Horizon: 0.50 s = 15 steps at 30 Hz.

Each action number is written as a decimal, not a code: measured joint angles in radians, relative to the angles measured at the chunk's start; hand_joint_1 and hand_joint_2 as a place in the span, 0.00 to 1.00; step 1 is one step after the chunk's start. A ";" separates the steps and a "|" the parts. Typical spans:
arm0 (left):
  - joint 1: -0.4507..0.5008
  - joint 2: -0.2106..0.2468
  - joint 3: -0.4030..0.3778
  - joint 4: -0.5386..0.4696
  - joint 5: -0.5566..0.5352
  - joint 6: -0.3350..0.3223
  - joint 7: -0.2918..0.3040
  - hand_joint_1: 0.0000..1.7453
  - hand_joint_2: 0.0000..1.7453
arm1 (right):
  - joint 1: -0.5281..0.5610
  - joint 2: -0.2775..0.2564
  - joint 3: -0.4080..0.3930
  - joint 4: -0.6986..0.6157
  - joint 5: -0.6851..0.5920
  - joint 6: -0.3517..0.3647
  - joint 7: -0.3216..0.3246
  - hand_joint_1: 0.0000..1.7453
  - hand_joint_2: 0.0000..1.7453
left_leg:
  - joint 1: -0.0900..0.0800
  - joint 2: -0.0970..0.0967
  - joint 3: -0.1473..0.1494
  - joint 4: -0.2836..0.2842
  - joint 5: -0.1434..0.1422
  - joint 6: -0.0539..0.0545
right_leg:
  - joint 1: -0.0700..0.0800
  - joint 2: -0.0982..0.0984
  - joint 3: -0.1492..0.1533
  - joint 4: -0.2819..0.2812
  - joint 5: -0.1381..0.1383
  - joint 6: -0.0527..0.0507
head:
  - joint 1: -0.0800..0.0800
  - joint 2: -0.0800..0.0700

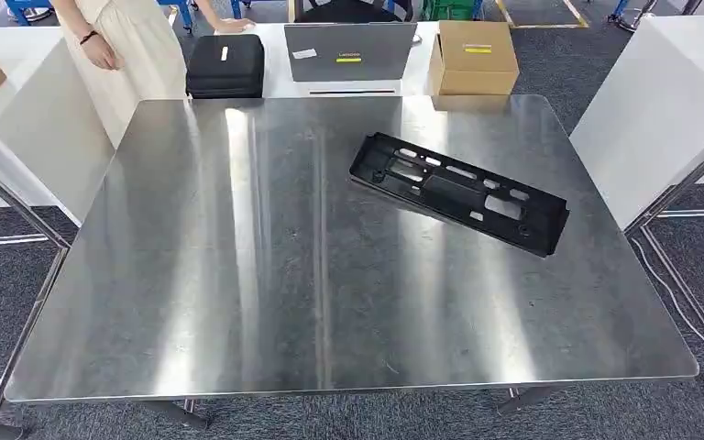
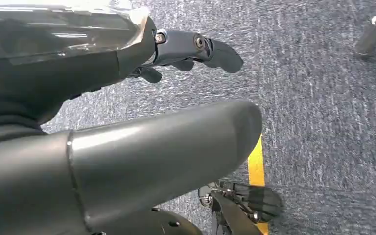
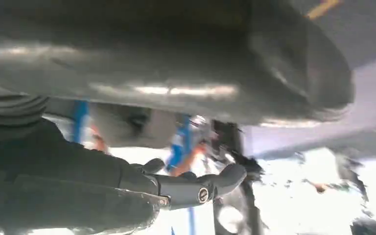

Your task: Take the parts from the cabinet and place them on the table.

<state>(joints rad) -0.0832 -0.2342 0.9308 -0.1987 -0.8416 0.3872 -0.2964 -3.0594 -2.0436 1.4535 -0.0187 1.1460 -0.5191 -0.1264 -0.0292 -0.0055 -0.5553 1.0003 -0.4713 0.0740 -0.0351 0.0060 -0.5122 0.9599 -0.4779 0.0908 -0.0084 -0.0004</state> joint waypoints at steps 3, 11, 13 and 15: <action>0.000 0.000 0.000 0.000 -0.017 -0.005 0.000 0.00 0.00 | -0.023 0.000 0.035 0.001 0.049 0.134 0.099 0.00 0.00 | 0.000 0.001 0.000 0.000 0.000 0.000 | 0.000 0.000 0.000 0.000 0.000 0.000 | 0.000 0.000; -0.001 0.000 0.000 0.000 -0.026 -0.006 -0.001 0.00 0.00 | -0.058 0.000 0.083 0.004 0.100 0.251 0.126 0.00 0.00 | 0.000 0.000 0.000 0.000 0.000 0.000 | 0.000 0.000 0.001 0.000 0.000 0.000 | 0.000 0.000; -0.001 0.000 0.000 0.000 -0.026 -0.007 -0.001 0.00 0.00 | -0.059 0.000 0.088 0.004 0.101 0.251 0.126 0.00 0.00 | 0.000 0.000 0.000 0.000 0.000 0.000 | 0.000 0.001 0.001 0.000 0.000 0.000 | 0.000 0.000; -0.001 0.000 0.000 0.000 -0.026 -0.007 -0.001 0.00 0.00 | -0.062 0.000 0.089 0.004 0.102 0.251 0.126 0.00 0.00 | 0.000 0.000 0.000 0.000 0.000 0.000 | 0.000 0.001 0.001 0.000 0.000 0.000 | 0.000 0.000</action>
<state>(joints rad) -0.0844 -0.2342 0.9312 -0.1987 -0.8679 0.3799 -0.2972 -3.1210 -2.0439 1.5423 -0.0145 1.2478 -0.2682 0.0000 -0.0293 -0.0052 -0.5555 1.0003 -0.4712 0.0740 -0.0351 0.0065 -0.5115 0.9600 -0.4779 0.0908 -0.0080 -0.0004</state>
